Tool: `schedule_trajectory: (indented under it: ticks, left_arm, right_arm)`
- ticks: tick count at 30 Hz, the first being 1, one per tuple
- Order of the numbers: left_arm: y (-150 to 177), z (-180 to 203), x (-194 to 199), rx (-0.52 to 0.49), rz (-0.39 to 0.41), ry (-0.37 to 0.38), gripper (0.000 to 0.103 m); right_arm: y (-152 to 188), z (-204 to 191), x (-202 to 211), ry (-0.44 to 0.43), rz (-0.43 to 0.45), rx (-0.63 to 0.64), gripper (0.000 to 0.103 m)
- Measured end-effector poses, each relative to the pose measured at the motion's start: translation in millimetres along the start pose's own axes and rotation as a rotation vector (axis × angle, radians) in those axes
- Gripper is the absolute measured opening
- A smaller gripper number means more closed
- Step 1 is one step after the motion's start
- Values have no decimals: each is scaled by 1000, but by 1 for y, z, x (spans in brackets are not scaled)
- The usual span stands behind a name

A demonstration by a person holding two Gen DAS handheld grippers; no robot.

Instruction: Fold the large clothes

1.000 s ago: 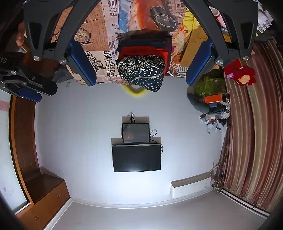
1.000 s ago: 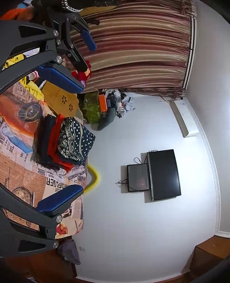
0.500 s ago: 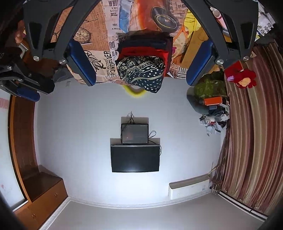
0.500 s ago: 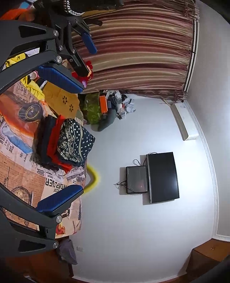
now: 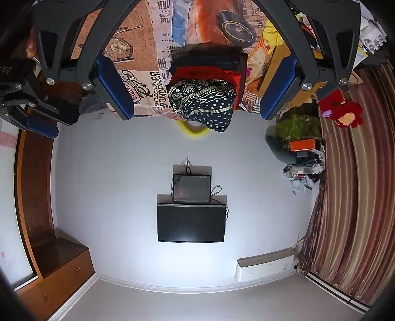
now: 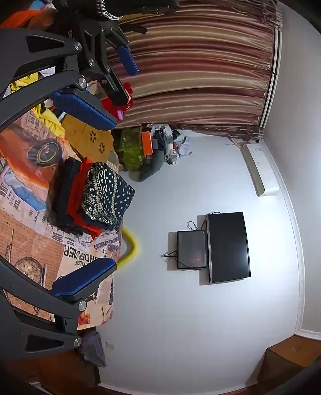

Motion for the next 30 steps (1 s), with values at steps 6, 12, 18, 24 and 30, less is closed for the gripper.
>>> schedule_trajectory:
  ticks: [6, 12, 18, 24, 30]
  left_arm:
    - [0, 1, -1, 9, -7, 24, 102]
    - [0, 0, -2, 14, -16, 42, 102]
    - [1, 1, -2, 18, -21, 56, 102]
    - [3, 2, -3, 20, -26, 51, 102]
    - [6, 3, -6, 16, -41, 46, 102]
  right_arm:
    - [0, 3, 1, 15, 4, 3, 103]
    - [0, 6, 3, 19, 6, -9, 103]
    - [0, 9, 4, 21, 10, -18, 103]
    - [1, 10, 3, 19, 6, -18, 103]
    - [2, 11, 1, 20, 0, -22, 103]
Point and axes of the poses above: each gripper's, at about its wrist camera, not at the fingertips, and x roughly against the way its jaws point, z to its right, y to its underside, the point moved 4 cm from there along -x, roughly the way its jaws point, and after that the axes turned 11 degrees about -z, right-handed, at the moved point
